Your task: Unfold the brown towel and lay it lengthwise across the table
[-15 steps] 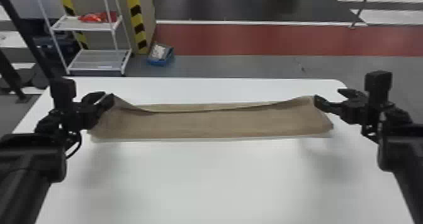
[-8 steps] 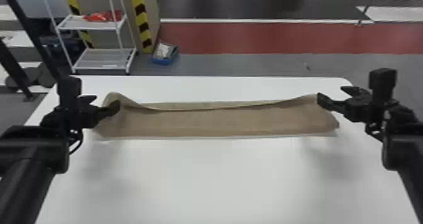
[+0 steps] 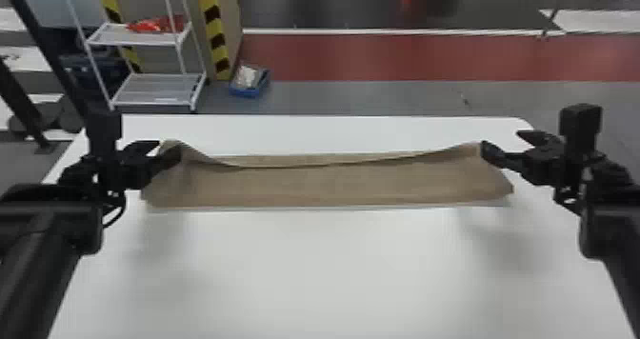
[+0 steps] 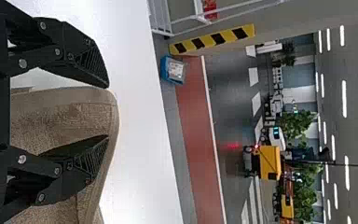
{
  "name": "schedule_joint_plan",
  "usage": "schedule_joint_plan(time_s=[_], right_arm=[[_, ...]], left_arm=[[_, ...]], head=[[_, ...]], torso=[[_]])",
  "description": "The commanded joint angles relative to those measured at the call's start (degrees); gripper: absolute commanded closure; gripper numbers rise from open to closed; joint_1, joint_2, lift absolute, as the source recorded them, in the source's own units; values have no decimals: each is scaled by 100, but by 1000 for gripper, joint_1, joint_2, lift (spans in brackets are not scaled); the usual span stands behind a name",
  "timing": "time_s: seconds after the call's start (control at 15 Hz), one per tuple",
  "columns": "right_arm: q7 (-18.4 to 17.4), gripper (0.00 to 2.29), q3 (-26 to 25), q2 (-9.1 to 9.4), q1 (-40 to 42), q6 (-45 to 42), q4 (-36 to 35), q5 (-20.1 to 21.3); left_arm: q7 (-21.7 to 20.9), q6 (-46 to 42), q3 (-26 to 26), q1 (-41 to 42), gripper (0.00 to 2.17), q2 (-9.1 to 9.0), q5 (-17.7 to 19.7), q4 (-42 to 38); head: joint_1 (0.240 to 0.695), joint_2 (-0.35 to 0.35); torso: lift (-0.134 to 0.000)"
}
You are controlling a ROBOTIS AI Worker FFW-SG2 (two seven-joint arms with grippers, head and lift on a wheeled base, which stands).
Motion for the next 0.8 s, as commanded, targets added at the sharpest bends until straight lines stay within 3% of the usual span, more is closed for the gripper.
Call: schedule_joint_plan(time_s=[0.0, 0.33, 0.6, 0.73], right_arm=[[0, 221, -5, -15, 1, -45, -1, 0], [9, 221, -5, -6, 9, -81, 8, 0], [0, 221, -5, -15, 1, -81, 8, 0], [-9, 221, -5, -23, -8, -81, 8, 0]], left_arm=[[-10, 85, 0, -71, 599, 32, -42, 106], [-151, 85, 0, -71, 613, 50, -25, 141], [-151, 85, 9, -53, 1538, 24, 54, 115], [-159, 85, 17, 0, 1541, 24, 81, 53]], head=[[684, -6], [687, -4], [687, -5], [686, -6]], torso=[[-121], [-121], [-121], [-121]])
